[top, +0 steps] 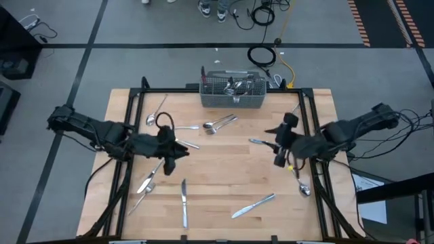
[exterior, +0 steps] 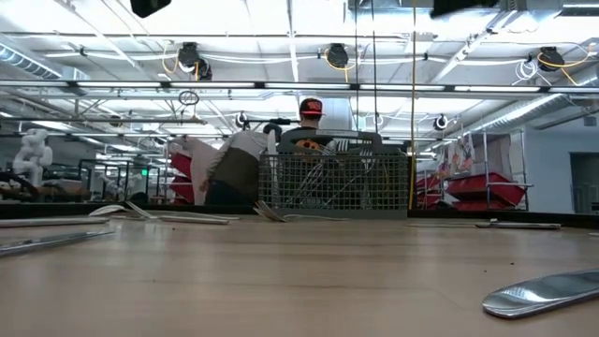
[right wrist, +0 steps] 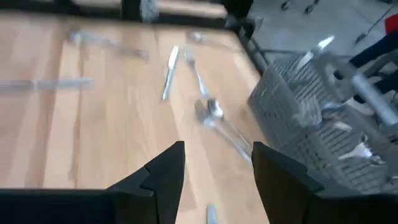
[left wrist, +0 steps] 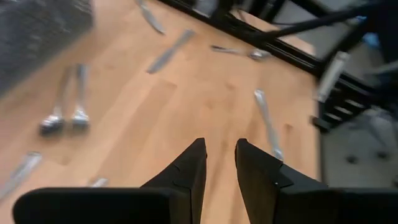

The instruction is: Sort silverware

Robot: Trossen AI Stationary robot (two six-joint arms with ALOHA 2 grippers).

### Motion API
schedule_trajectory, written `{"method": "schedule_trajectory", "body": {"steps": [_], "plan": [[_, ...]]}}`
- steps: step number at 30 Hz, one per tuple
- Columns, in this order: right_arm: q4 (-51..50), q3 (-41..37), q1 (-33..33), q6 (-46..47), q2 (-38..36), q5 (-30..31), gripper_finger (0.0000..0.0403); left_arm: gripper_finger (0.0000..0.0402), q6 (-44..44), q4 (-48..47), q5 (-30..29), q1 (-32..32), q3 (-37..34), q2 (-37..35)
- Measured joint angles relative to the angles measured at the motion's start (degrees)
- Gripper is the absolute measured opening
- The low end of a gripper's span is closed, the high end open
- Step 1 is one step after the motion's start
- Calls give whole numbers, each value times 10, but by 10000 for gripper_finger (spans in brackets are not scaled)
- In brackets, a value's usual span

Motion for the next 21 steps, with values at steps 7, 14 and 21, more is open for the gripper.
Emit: {"method": "schedule_trajectory", "body": {"steps": [7,14,21], "plan": [[-30,-158,16,273,-43,-74,176,93,-27,26,-12,-21,0,53],[-161,-262,81,649,-63,-132,175,92,2,42,3,-43,0,87],[-160,-261,89,818,0,-193,147,92,-26,46,36,-79,0,80]]}}
